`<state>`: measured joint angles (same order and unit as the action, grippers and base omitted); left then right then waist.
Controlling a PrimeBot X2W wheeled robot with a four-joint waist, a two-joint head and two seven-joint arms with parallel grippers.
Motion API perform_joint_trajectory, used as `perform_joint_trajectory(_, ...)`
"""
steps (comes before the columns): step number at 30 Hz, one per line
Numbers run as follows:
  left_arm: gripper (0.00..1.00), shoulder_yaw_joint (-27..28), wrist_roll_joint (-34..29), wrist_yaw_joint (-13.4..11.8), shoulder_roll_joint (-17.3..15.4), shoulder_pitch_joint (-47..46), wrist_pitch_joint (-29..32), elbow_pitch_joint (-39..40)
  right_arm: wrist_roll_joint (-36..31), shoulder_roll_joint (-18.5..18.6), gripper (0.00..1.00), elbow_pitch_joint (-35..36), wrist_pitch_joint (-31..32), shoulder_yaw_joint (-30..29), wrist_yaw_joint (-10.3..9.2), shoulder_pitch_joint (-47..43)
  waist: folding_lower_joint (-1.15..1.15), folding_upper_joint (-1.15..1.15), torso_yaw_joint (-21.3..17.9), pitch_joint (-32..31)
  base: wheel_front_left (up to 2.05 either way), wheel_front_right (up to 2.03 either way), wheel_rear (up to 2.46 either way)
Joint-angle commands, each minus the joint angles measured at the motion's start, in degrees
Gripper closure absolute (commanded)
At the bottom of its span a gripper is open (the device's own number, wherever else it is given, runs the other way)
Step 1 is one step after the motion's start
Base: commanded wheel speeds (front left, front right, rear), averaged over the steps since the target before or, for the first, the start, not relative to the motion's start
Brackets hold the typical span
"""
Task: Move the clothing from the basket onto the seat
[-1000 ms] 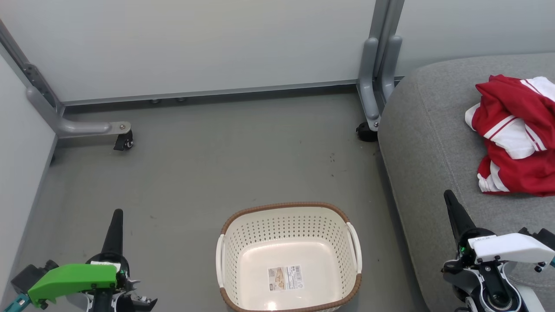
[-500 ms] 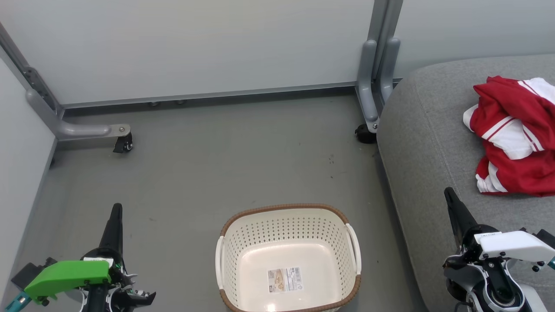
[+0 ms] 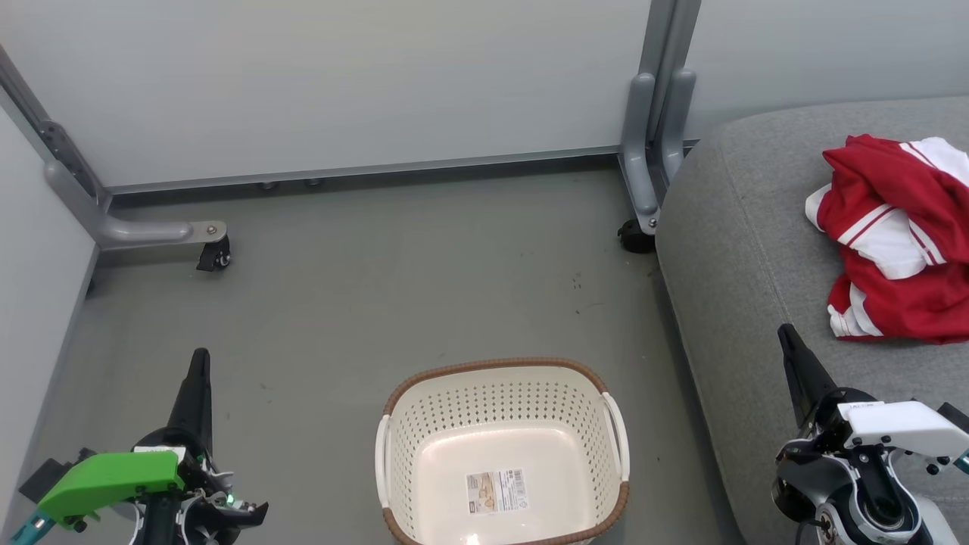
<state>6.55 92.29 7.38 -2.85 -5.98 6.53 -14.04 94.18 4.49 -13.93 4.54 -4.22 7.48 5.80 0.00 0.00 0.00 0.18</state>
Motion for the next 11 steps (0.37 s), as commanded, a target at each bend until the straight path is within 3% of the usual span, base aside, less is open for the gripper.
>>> perform_joint_trajectory(1,1.00,0.13,0.19,0.27,-0.02,-0.55,0.24,-0.07,0.15,0.04,1.00,-0.12,0.41,-0.15,0.02,0.45,0.00,0.00,0.00,0.00,0.00,0.00,0.00)
perform_joint_trajectory(11,1.00,0.12,0.19,0.27,-0.03,-0.54,0.22,-0.07,-0.17,-0.16,1.00,-0.14,0.46,-0.40,0.02,0.45,0.00,0.00,0.00,0.00,0.00,0.00,0.00)
